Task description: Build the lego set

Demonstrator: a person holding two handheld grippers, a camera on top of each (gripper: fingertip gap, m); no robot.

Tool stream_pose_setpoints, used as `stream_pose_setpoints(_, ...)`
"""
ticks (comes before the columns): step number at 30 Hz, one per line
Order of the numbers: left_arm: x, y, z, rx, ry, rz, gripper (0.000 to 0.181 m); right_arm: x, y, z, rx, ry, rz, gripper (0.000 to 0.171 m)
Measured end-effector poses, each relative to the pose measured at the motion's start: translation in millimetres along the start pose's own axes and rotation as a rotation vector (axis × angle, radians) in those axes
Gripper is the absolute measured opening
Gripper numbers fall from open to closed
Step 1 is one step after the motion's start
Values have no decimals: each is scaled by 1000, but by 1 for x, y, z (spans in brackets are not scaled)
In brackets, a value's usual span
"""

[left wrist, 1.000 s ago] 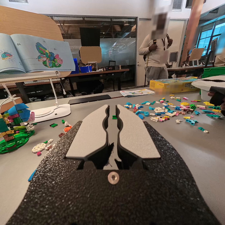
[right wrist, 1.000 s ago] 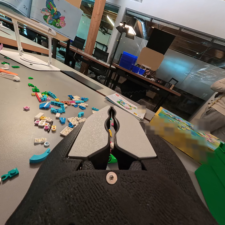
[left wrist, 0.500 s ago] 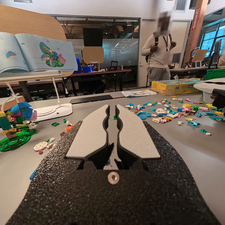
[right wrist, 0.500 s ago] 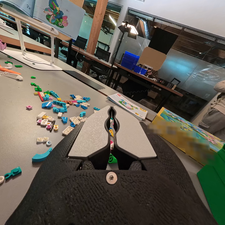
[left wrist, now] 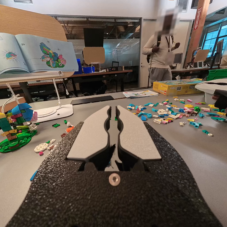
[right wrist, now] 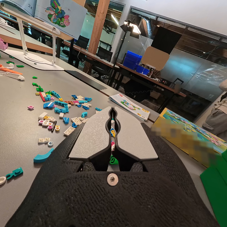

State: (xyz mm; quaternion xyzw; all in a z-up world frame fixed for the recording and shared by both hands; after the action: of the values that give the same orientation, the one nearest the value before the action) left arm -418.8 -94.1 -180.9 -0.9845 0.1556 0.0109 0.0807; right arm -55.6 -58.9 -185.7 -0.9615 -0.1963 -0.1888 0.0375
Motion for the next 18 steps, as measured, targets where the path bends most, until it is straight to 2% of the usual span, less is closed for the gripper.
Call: stream_pose_setpoints(18, 0, -1, 0, 4, -2, -4, 6, -4, -1, -1, -3, 18, -23, 0)
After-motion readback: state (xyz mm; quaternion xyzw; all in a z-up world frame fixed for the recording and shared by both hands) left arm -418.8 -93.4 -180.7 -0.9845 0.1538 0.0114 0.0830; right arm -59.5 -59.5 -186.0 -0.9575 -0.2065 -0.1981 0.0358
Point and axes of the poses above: each gripper's, where its closed fingertips meet, y back along the fingers, z out of its underside, x = y × z across the jaws, the point moved 8 cm from there along y, back along the fingers, and after that the axes turned 9 degrees about -z, right-handed, at the moved point
